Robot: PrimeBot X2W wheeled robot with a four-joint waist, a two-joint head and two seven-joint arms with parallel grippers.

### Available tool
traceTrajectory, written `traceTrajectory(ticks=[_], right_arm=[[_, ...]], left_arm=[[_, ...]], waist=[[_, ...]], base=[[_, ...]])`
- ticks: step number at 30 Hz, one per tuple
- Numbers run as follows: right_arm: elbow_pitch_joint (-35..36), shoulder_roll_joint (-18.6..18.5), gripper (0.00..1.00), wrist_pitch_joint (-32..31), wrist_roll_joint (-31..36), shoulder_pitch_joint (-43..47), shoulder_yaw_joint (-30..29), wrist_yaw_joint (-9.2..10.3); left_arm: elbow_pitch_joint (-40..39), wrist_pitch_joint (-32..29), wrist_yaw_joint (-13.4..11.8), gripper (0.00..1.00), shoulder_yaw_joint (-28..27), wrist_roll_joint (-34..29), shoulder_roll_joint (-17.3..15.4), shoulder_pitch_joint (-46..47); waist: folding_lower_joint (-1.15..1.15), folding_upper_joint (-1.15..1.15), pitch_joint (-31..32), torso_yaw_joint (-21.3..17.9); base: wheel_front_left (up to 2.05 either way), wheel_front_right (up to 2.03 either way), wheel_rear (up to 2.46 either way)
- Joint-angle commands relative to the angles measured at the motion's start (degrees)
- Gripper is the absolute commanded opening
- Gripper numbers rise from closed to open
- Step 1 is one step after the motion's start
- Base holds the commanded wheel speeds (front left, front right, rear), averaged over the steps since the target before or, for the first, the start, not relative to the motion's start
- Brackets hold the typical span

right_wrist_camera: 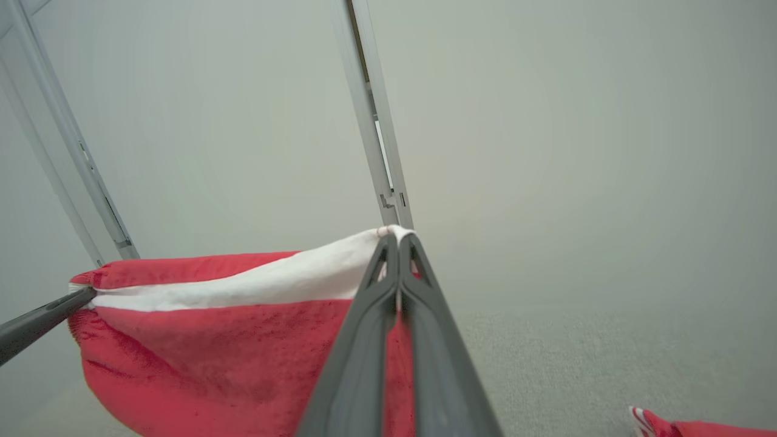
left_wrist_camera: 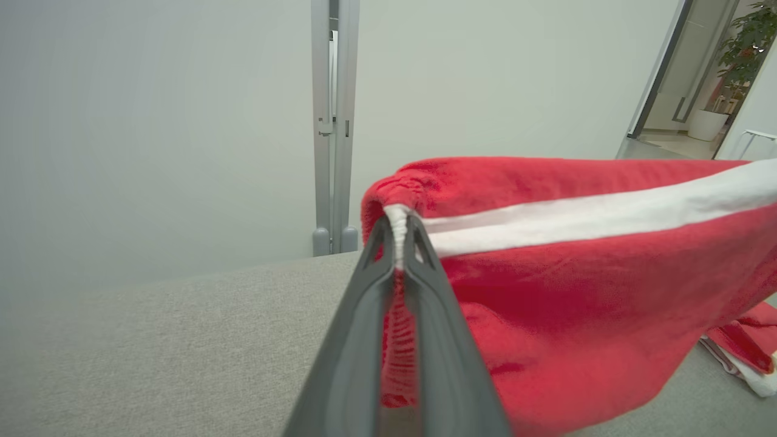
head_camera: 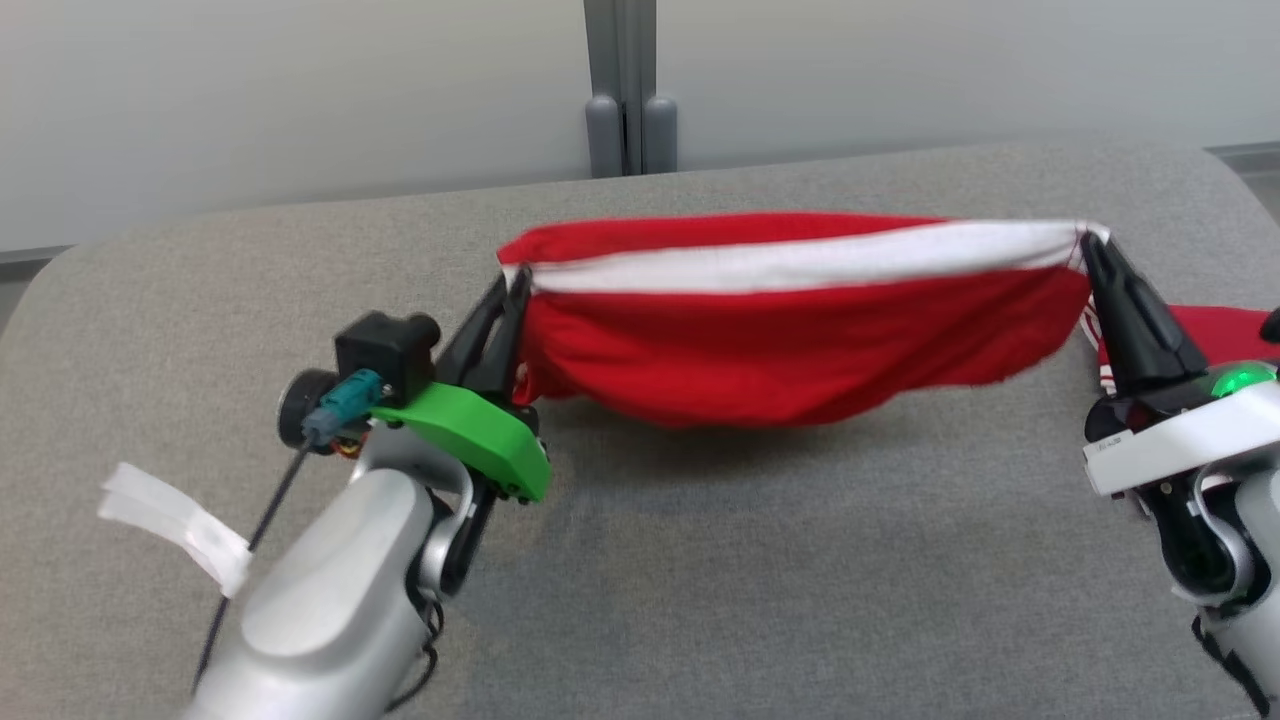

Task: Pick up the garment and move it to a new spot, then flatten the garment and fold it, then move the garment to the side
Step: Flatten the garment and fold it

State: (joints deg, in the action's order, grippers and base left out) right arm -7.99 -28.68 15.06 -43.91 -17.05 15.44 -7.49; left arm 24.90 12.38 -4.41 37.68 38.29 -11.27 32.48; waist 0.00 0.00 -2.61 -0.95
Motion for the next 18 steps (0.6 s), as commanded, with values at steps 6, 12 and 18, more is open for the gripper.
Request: traceTrajectory(ticks=[6,12,18], right_arm=[[9.3,-3.2,0.00,0.2,8.6,-5.5,-2.6,0.00],[15.6,-1.4,0.00,-3.0,11.3,-3.6,-5.9,0.00],[20.1,0.5,0.00,-6.8,13.0,-0.7,-8.4,0.00]], left_arm=[[-11.6,-3.9,-0.7,0.00,-2.9,-0.5,-5.5,6.3],[-21.6,-7.1,-2.9,0.00,-5.8,2.0,-8.1,5.5],[-28.0,-10.7,-5.2,0.00,-6.3,2.0,-11.0,3.4]], waist=[[0.00,0.00,5.1,0.0],[0.00,0.00,6.6,0.1],[0.00,0.00,5.4,0.0]], base=[[0.00,0.00,0.00],[0.00,0.00,0.00],[0.00,0.00,0.00]])
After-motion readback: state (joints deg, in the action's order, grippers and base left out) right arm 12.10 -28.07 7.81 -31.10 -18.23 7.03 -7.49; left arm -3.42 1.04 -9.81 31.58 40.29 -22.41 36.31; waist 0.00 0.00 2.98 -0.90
